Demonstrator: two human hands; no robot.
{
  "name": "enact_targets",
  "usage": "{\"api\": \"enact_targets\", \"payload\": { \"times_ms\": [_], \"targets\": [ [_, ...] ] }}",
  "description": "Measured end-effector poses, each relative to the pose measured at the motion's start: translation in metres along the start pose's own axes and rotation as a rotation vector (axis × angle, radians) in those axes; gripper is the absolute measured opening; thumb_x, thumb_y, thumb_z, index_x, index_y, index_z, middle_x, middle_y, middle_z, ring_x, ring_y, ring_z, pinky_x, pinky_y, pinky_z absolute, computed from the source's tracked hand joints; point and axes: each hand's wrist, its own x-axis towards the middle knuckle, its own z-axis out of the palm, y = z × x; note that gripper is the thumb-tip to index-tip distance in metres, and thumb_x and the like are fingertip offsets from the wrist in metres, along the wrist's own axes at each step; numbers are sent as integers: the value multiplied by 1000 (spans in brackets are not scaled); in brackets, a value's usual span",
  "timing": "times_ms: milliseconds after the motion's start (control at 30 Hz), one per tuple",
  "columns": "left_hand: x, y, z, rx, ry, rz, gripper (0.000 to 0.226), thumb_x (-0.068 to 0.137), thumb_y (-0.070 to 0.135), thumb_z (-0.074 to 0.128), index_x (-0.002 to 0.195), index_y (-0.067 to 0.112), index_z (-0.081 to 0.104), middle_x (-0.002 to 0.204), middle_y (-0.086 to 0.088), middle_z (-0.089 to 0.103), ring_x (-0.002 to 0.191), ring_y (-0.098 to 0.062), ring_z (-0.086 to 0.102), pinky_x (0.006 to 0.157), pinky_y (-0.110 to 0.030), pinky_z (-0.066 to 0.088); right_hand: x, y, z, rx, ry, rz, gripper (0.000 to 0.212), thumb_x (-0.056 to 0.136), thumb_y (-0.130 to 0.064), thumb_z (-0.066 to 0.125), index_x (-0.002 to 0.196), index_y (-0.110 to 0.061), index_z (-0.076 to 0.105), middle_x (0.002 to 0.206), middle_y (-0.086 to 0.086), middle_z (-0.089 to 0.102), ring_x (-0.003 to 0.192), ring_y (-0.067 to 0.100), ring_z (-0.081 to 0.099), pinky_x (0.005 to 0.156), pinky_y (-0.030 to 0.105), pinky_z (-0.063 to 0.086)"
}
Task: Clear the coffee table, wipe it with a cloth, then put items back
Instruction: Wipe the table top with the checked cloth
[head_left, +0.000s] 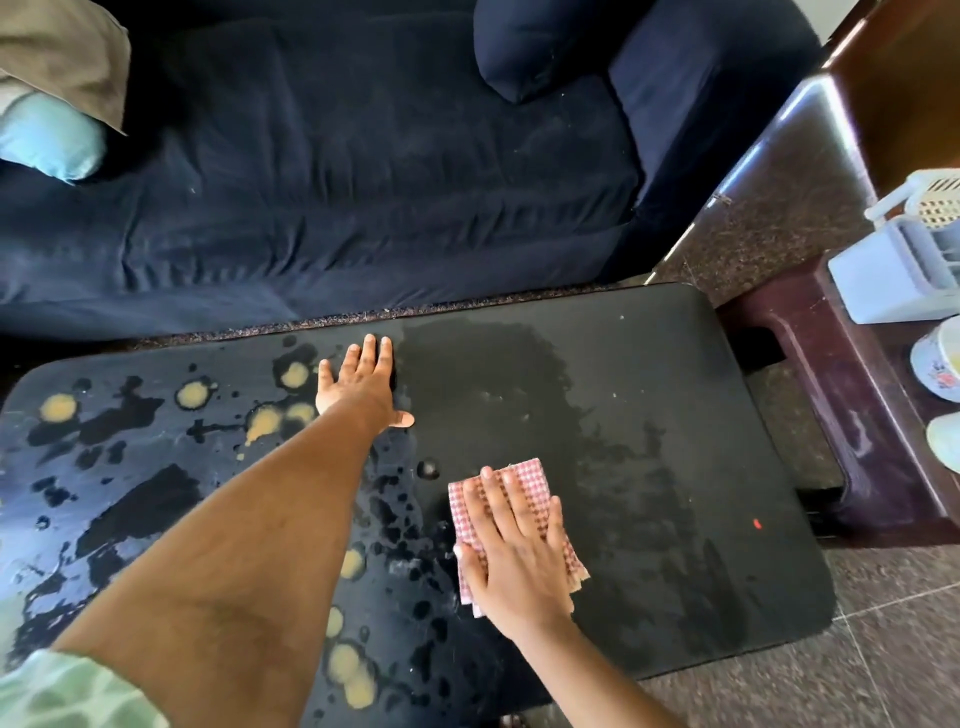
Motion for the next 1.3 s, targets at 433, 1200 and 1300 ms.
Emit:
{"api": "enact_targets", "payload": {
  "times_ms": [433,1200,1300],
  "targets": [
    [-92,9,66,-140,320,109,79,98,36,43,151,21,-13,160,1,-15,147,-18,-12,119,-44,1,-22,14,3,12,20,106,67,88,-52,35,149,-28,24,158,-5,19,144,17,19,109,58,14],
    [-197,24,157,-99,16,49,95,93,47,49,147,21,-23,152,8,-30,146,-16,-16,118,-41,1,-58,48,2,-42,7,118,63,92,-54,27,150,-30,22,158,-7,17,145,17,19,110,56,13],
    [-195,25,159,-122,-16,50,94,93,49,47,146,22,-25,147,9,-36,145,-16,-18,119,-40,0,-60,19,6,14,30,105,62,93,-54,27,149,-29,22,157,-5,18,144,18,18,112,59,13]
  ]
}}
